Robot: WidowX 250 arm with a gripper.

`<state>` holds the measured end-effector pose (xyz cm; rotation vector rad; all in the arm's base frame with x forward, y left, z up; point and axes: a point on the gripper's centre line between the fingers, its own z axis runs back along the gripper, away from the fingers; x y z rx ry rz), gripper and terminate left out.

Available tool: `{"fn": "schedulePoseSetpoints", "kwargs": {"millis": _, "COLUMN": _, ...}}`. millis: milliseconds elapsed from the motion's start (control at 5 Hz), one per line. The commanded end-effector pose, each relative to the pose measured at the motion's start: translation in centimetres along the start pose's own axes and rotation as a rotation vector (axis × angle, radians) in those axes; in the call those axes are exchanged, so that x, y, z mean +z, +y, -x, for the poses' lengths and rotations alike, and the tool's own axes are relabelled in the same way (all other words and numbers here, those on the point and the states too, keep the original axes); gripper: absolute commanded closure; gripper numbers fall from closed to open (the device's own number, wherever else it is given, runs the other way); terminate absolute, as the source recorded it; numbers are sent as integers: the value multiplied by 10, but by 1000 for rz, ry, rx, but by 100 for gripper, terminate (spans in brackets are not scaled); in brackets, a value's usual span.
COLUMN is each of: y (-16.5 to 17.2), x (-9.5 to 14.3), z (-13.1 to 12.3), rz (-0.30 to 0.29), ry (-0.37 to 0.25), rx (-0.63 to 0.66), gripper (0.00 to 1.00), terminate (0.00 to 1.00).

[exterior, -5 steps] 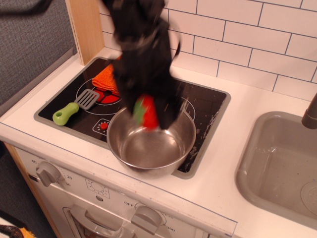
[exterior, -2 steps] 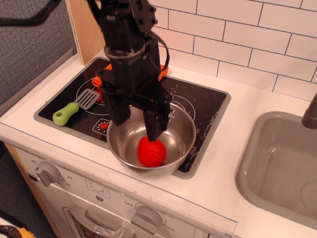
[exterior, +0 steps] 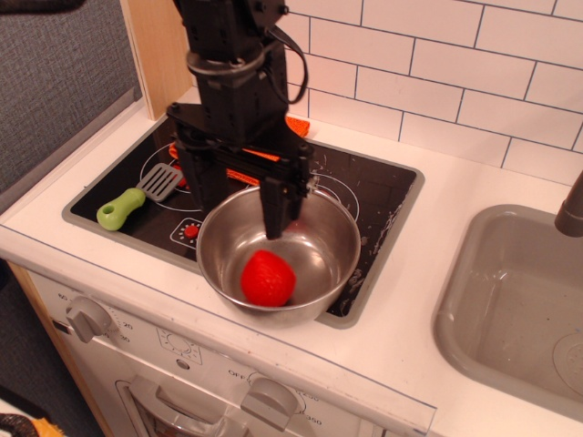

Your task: Move the strawberry and put into the pot

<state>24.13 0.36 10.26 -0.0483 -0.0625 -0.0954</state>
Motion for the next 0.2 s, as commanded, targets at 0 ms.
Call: {"fn": "schedulePoseSetpoints", "kwargs": {"millis": 0, "y": 3, "x": 11, "z": -4, "rz": -7, "ry": -51, "rx": 2, "gripper": 0, "terminate": 100}}
